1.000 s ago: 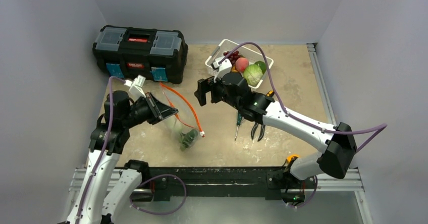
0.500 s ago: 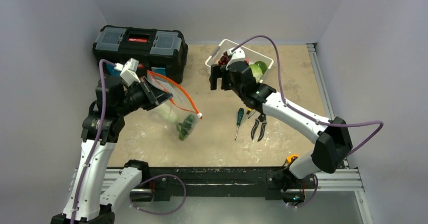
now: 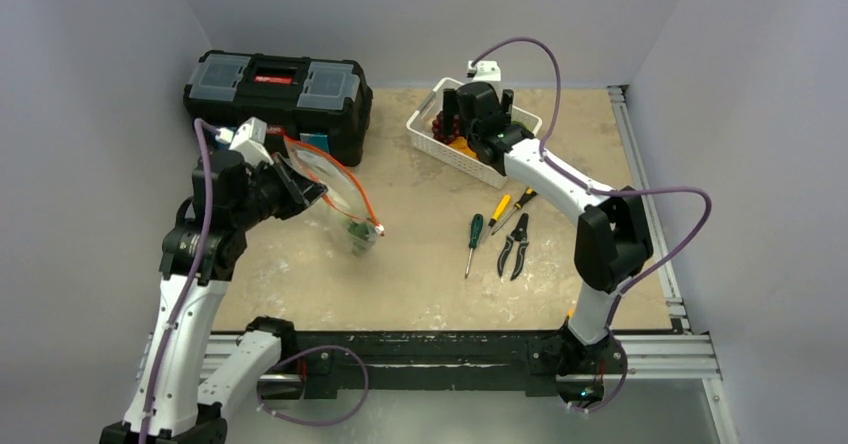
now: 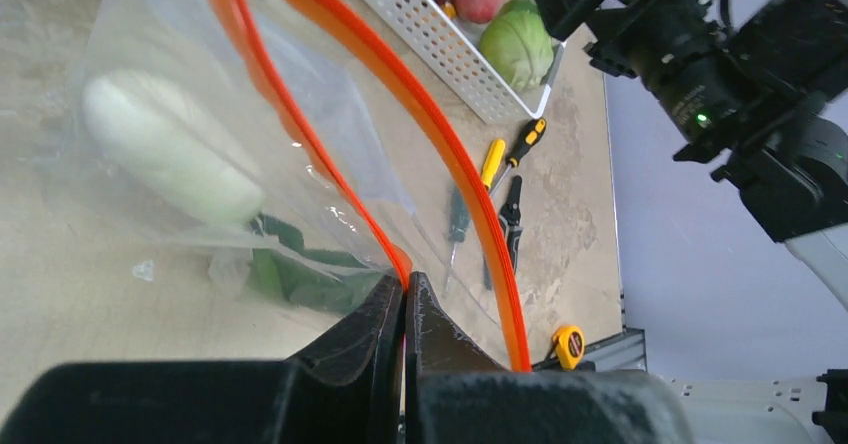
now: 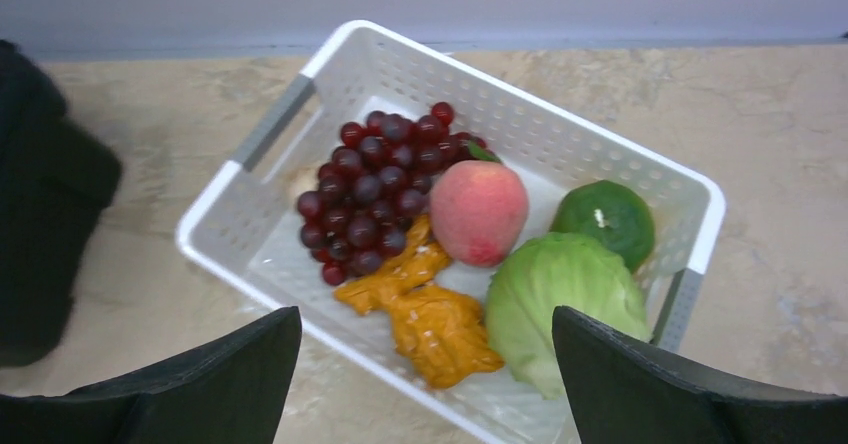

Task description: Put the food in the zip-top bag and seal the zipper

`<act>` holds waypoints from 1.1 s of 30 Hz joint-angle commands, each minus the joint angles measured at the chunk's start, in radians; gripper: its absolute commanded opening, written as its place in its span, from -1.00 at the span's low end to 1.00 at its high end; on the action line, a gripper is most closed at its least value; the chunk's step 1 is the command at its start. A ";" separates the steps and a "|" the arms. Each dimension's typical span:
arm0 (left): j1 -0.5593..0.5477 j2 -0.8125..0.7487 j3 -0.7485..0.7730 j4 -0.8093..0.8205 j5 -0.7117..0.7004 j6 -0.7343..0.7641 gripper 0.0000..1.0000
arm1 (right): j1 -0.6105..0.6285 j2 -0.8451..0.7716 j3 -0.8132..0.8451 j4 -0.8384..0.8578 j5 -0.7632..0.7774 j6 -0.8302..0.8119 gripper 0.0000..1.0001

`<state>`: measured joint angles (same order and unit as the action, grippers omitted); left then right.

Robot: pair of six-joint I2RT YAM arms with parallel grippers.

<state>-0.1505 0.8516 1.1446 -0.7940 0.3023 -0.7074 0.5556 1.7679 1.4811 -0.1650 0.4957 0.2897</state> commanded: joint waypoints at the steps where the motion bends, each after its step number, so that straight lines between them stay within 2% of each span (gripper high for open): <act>1: 0.006 -0.064 0.012 0.058 -0.109 0.081 -1.00 | -0.039 0.069 0.094 -0.084 0.152 -0.074 0.92; 9: 0.007 0.111 -0.015 0.095 -0.065 0.177 -1.00 | -0.095 0.167 0.090 -0.091 0.165 -0.104 0.98; 12: 0.051 0.169 -0.024 0.099 0.051 0.200 -1.00 | -0.108 0.217 0.096 -0.093 0.195 -0.114 0.98; 18: 0.054 0.163 -0.093 0.156 0.119 0.223 -1.00 | -0.120 0.276 0.121 -0.126 0.173 -0.097 0.98; 23: 0.050 0.199 -0.096 0.165 0.193 0.238 -1.00 | -0.124 0.262 0.065 -0.097 0.155 -0.091 0.98; 28: 0.042 0.206 -0.103 0.183 0.230 0.243 -1.00 | -0.128 0.278 0.059 -0.071 0.164 -0.098 0.76; 31: 0.033 0.210 -0.103 0.180 0.229 0.246 -1.00 | -0.128 0.275 0.064 -0.059 0.166 -0.110 0.54; 33: 0.028 0.212 -0.103 0.177 0.226 0.247 -1.00 | -0.129 0.268 0.084 -0.069 0.160 -0.115 0.33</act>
<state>-0.1101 1.0630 1.0424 -0.6594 0.4961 -0.4854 0.4316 2.0590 1.5471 -0.2619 0.6460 0.1833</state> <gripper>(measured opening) 0.006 0.753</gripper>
